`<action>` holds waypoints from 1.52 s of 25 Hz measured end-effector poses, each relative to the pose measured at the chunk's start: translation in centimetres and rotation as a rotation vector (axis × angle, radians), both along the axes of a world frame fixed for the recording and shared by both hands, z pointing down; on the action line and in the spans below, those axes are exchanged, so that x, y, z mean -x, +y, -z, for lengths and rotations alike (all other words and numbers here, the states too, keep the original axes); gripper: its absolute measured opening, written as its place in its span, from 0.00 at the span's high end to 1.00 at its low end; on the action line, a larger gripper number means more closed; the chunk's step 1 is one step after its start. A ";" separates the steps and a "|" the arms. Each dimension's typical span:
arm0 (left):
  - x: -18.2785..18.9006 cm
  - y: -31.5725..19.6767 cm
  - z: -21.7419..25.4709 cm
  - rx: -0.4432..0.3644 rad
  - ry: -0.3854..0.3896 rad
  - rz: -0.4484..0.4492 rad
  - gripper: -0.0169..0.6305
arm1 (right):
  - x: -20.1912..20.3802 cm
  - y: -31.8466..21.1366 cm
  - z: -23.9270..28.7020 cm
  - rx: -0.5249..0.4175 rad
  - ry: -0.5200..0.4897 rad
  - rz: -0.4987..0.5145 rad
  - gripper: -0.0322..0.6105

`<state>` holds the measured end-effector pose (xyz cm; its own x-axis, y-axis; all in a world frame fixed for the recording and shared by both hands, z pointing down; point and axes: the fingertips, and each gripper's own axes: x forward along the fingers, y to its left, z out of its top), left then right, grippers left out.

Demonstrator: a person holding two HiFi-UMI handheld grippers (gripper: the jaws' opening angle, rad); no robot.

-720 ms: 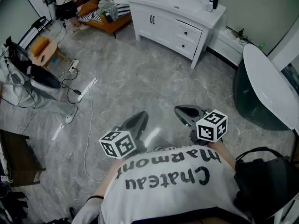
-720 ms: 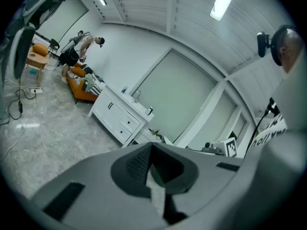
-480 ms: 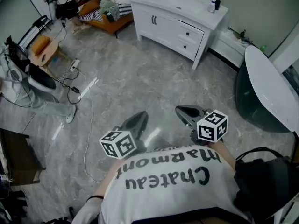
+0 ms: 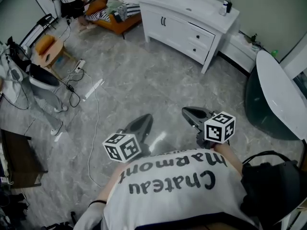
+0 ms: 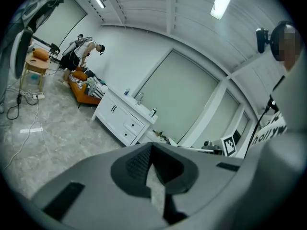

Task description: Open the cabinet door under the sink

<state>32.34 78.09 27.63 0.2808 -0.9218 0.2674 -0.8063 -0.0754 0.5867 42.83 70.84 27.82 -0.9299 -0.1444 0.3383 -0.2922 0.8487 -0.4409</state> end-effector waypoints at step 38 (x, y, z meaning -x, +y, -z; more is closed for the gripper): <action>11.6 -25.5 0.1 0.028 -0.011 0.061 0.96 | 9.8 -26.6 0.2 0.007 0.046 0.000 0.94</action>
<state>20.72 52.60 27.50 0.2215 -0.9292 0.2960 -0.8155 -0.0101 0.5786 33.02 44.27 27.61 -0.9133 -0.1421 0.3817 -0.3126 0.8454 -0.4331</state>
